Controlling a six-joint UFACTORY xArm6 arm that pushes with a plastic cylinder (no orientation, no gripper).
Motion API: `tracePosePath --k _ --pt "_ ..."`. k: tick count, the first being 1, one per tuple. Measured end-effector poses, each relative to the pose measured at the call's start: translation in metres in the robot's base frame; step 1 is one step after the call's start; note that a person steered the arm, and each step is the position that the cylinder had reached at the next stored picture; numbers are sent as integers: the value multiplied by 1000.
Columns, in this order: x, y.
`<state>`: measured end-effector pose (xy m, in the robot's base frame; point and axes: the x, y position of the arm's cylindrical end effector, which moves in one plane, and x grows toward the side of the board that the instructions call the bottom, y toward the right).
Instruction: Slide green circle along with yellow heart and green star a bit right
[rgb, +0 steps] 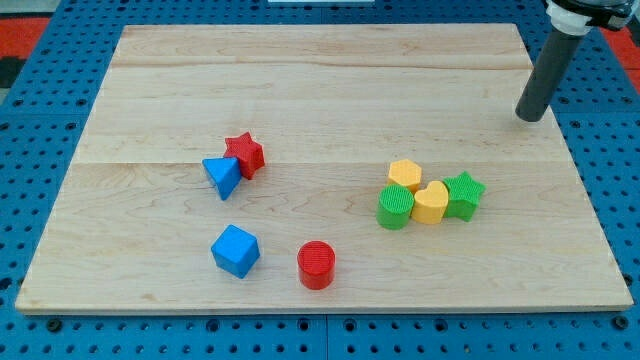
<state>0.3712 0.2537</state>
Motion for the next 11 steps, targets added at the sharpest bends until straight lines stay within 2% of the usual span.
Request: tracePosePath --k 2,4,5,6,9,10,11 --pt "-1 -5" --pt "6 -121" --pt "32 -170" --pt "38 -222" --pt "125 -229" --pt "148 -214" --pt "147 -174"
